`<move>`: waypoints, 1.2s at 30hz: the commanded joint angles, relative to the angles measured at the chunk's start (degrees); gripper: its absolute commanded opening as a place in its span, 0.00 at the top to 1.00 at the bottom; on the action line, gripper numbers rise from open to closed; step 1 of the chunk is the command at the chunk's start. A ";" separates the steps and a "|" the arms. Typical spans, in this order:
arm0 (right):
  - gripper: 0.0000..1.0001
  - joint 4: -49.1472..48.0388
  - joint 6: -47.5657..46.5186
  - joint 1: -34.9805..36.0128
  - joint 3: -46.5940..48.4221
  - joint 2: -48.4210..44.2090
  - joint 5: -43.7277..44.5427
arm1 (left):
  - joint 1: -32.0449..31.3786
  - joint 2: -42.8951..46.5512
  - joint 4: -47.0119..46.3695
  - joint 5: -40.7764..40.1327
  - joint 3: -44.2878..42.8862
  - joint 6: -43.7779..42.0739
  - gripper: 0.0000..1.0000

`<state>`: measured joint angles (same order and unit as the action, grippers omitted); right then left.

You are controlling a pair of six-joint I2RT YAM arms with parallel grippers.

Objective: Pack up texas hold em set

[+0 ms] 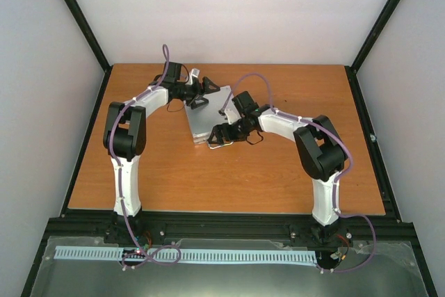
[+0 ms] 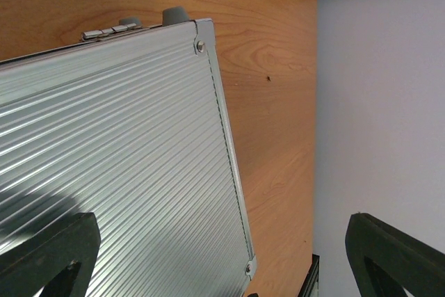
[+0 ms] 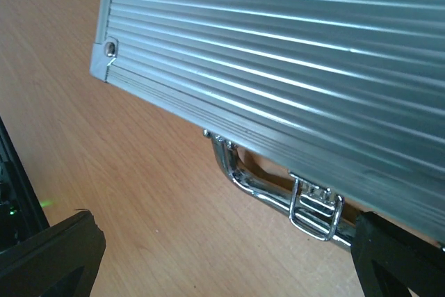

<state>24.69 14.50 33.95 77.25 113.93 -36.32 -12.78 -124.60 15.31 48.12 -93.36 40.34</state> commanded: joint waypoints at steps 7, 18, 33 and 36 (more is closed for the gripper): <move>0.02 -1.06 -0.25 1.59 2.57 3.67 3.62 | -0.22 -1.95 4.00 -1.18 2.26 -0.54 0.00; 0.02 -2.83 -2.62 3.12 2.46 7.40 7.73 | -0.14 -2.28 4.32 -0.81 2.90 -1.14 0.00; 0.02 -9.44 1.30 2.34 0.22 10.93 -11.73 | -0.14 -2.69 4.83 -0.67 3.43 -1.75 0.00; 0.02 -8.62 1.20 1.31 -0.17 11.83 -16.75 | -0.14 -2.59 5.15 -0.94 3.60 -2.14 0.00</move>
<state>15.62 15.55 34.65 79.35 120.55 -40.53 -12.53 -124.57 13.89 49.36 -92.25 39.20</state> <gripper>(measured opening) 0.983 0.996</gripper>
